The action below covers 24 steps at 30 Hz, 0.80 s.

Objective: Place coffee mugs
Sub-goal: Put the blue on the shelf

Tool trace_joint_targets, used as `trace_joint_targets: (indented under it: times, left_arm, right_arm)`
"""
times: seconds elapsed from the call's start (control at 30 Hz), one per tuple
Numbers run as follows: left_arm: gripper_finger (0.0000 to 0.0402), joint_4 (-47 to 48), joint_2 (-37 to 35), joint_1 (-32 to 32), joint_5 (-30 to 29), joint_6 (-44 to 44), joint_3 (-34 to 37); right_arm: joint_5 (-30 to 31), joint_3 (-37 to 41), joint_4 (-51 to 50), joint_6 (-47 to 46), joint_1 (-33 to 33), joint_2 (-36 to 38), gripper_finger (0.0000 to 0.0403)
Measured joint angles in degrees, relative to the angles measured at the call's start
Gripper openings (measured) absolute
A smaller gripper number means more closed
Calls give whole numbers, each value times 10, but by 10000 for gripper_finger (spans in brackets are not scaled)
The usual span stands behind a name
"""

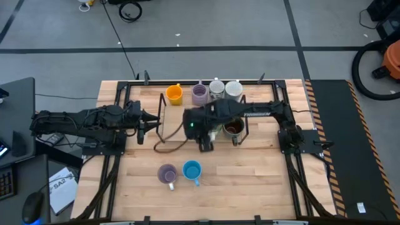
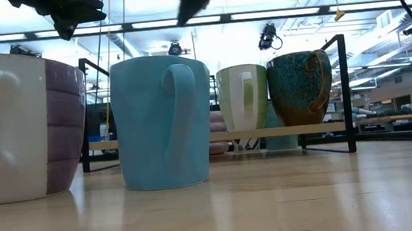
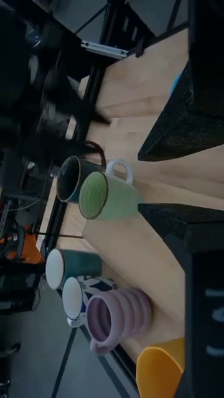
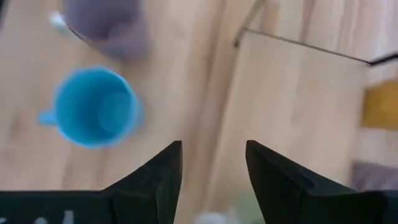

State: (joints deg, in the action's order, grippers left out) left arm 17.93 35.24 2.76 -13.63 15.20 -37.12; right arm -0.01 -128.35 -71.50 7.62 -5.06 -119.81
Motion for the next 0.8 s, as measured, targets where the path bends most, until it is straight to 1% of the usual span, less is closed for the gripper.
trace_joint_targets:
  times: [0.1,0.17,0.3,0.43,0.5,0.67,0.8]
  left_arm:
    - [125,0,0,0,2,8,0]
    - [125,7,0,0,22,26,-2]
    - [125,58,3,0,50,43,-29]
    - [125,100,19,1,66,52,-51]
    - [125,116,36,1,74,53,-61]
    - [125,128,103,7,103,52,-94]
    - [125,139,151,32,105,21,-127]
  right_arm:
    - [2,6,32,-36,-24,0,187]
    - [2,19,47,-56,-36,0,187]
    - [3,58,80,-83,-53,0,186]
    - [15,71,70,-115,-61,-1,186]
    - [44,71,56,-129,-69,1,186]
    - [151,71,43,-139,-111,16,185]
    - [198,73,29,-166,-135,23,185]
